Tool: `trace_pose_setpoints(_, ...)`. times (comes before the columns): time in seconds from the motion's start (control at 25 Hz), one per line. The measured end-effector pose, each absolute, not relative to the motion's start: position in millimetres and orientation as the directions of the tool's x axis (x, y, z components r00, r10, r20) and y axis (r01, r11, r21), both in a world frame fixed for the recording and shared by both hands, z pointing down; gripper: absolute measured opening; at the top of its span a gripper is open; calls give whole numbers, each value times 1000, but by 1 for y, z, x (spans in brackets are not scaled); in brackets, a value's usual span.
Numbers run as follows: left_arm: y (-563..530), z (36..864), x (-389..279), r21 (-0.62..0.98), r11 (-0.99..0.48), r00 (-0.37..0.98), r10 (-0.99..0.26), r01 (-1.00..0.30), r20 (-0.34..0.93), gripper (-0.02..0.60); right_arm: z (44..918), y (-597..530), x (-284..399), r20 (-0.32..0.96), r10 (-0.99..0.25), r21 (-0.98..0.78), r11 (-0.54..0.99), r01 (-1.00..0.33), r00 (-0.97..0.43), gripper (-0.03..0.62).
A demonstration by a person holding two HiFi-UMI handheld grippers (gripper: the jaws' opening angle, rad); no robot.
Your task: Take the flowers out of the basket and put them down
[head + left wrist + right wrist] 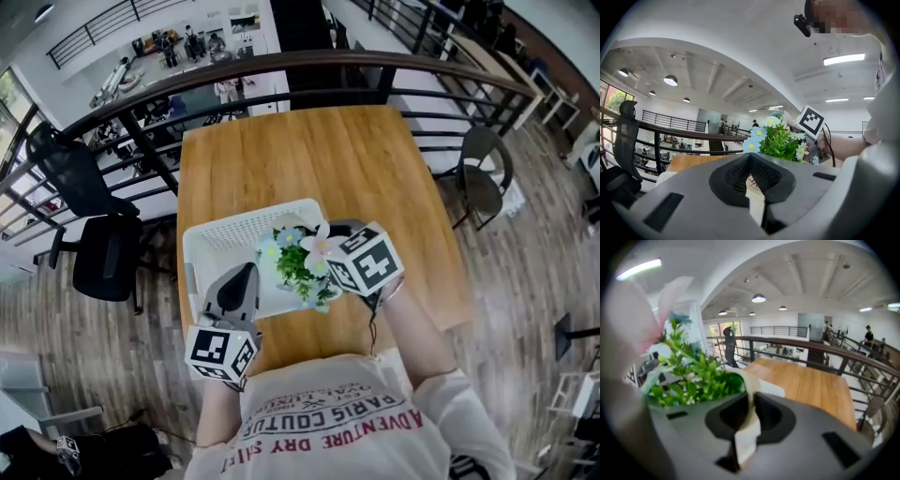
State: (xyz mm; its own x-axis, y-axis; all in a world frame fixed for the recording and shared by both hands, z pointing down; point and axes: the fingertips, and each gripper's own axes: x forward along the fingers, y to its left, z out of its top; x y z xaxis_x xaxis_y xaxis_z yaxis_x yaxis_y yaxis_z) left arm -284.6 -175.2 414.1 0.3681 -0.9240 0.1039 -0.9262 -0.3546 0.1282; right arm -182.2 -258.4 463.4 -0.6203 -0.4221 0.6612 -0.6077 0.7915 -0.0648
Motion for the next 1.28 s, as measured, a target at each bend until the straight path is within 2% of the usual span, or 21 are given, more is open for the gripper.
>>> trace_pose_setpoints(0.32, -188, 407, -176, 144, -377, 392, -915, -915, 95, 26, 443, -277, -55, 630, -487, -64, 743, -666, -604, 67)
trace_pose_setpoints(0.64, -193, 441, -107, 189, -346, 371, -921, -919, 116, 26, 503, -285, 30, 701, -474, -75, 694, -716, -533, 67)
trace_pose_setpoints(0.88, -184, 469, -90, 218, -330, 369, -914, -918, 169, 26, 588, -281, 52, 798, -372, -139, 652, -746, -474, 71)
trace_pose_setpoints(1.28, -179, 488, -92, 235, -306, 351, -919, -922, 179, 26, 690, -274, 51, 876, -244, -194, 612, -767, -417, 77)
